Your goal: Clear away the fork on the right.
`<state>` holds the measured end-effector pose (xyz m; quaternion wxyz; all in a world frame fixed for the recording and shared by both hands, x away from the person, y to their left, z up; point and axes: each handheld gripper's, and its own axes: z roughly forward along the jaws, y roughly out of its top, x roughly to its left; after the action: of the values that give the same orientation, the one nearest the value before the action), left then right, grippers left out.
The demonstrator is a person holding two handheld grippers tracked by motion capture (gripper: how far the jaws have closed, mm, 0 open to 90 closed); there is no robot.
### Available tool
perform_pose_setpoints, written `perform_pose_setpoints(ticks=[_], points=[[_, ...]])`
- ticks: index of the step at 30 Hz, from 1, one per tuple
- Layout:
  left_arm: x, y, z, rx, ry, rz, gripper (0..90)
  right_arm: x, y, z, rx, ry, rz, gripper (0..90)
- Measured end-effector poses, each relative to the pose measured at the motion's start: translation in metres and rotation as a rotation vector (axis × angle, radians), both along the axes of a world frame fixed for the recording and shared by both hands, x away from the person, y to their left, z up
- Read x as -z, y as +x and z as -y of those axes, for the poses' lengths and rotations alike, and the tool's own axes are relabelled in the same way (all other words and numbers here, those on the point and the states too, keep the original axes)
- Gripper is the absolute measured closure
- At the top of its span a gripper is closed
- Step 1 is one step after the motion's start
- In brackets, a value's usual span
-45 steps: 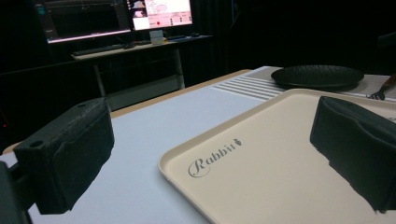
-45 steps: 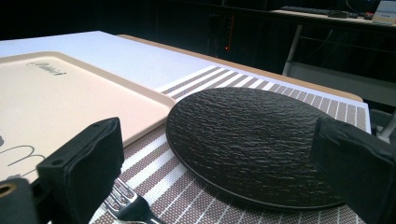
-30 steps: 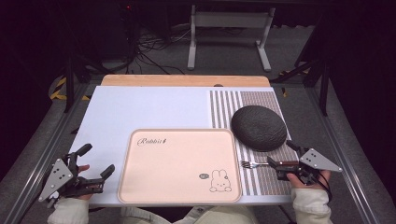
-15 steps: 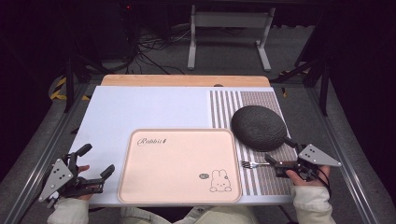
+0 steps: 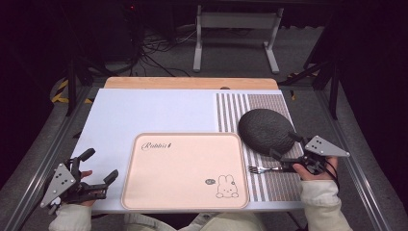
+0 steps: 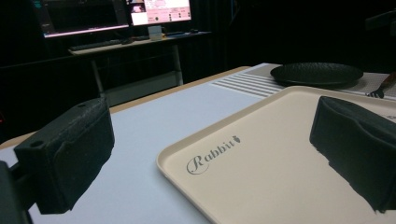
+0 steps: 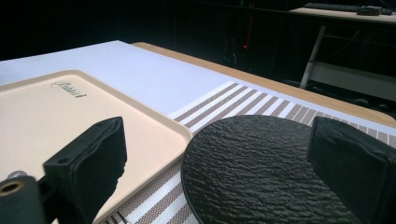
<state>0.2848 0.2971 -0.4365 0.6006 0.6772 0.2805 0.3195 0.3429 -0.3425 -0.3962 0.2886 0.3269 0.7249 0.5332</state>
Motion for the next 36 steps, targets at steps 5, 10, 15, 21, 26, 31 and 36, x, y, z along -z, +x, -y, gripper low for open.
perform_pose_setpoints(ticks=[5, 10, 15, 21, 26, 31, 36], points=[[0.0, 0.0, 0.0, -0.001, 0.0, 0.0, 0.6, -0.004, 0.011, -0.006, -0.028, 0.007, -0.033, 3.2], [0.0, 0.0, -0.001, 0.002, -0.003, -0.006, 0.7, -0.007, 0.02, -0.01, -0.108, -0.013, -0.065, 2.4], [0.001, 0.001, 0.0, 0.006, -0.004, -0.008, 0.7, -0.019, 0.023, -0.014, -0.172, -0.173, -0.115, 7.3], [0.0, 0.001, 0.0, 0.005, 0.002, -0.005, 0.7, -0.026, 0.026, -0.017, -0.211, -0.345, -0.179, 9.0], [0.0, 0.001, 0.0, 0.005, -0.002, -0.008, 0.8, -0.032, 0.03, -0.02, -0.261, -0.472, -0.236, 12.6], [0.0, 0.001, 0.0, 0.005, 0.002, -0.007, 0.8, -0.039, 0.033, -0.023, -0.313, -0.599, -0.3, 14.6], [0.0, 0.001, 0.0, 0.002, 0.001, -0.007, 0.8, -0.041, 0.036, -0.025, -0.351, -0.685, -0.355, 15.7]])
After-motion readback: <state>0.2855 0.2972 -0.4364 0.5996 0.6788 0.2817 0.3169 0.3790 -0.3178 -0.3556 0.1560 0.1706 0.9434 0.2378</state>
